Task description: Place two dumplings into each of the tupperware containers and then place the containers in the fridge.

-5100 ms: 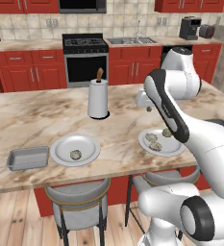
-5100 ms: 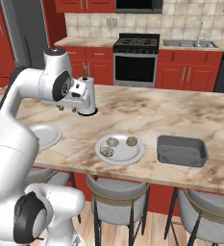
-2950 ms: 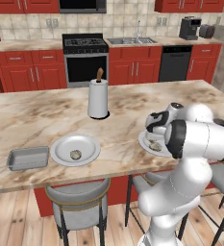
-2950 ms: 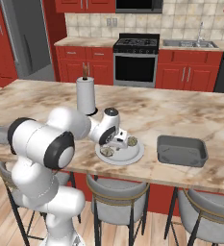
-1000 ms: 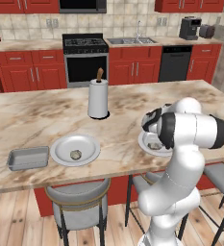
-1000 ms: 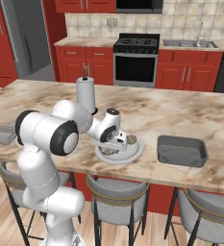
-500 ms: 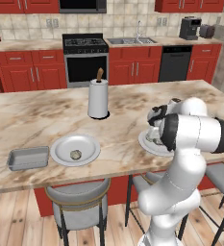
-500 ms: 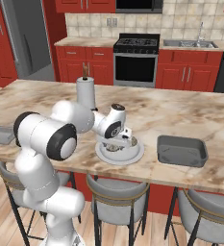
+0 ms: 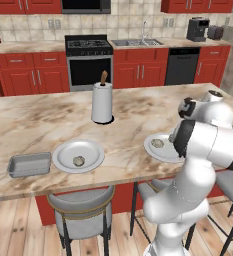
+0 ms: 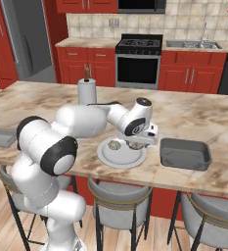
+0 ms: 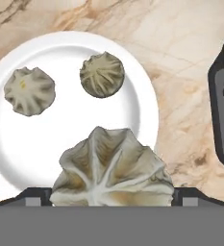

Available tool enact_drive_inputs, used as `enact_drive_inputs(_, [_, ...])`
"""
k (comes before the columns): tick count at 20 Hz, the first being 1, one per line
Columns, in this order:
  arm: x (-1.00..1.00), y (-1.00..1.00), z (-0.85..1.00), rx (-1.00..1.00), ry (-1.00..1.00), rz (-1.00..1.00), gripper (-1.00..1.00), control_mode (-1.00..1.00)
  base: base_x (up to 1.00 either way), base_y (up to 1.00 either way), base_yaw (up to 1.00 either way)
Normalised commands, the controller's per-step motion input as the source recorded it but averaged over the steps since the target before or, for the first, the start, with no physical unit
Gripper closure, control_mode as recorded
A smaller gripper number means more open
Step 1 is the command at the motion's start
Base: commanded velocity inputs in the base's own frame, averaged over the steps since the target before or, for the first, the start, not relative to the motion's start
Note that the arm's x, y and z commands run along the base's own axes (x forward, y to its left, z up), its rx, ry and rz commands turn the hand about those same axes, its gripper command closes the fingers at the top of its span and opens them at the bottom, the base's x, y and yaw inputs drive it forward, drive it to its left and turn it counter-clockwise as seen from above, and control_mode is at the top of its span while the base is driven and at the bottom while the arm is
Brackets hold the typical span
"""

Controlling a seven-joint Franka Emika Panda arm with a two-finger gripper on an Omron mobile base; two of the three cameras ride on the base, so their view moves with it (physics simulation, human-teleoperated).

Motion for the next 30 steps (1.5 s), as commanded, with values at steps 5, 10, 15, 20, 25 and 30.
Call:
enact_drive_inputs(5, [0.00, -1.00, 0.20, 0.00, 0.08, 0.00, 1.00, -1.00, 0.00, 0.00, 0.00])
enact_drive_inputs(10, [0.16, -0.94, 0.03, 0.06, 0.01, 0.00, 1.00, -1.00, 0.00, 0.00, 0.00])
enact_drive_inputs(15, [0.23, -0.65, -0.07, 0.09, 0.00, 0.00, 1.00, -1.00, 0.00, 0.00, 0.00])
enact_drive_inputs(20, [0.15, -0.01, -0.44, 0.01, 0.00, 0.03, 1.00, -1.00, 0.00, 0.00, 0.00])
enact_drive_inputs(25, [0.28, 0.00, -0.43, 0.00, 0.00, 0.05, 1.00, -1.00, 0.00, 0.00, 0.00])
enact_drive_inputs(30, [0.29, 0.00, -0.22, 0.00, 0.00, 0.03, 1.00, -1.00, 0.00, 0.00, 0.00])
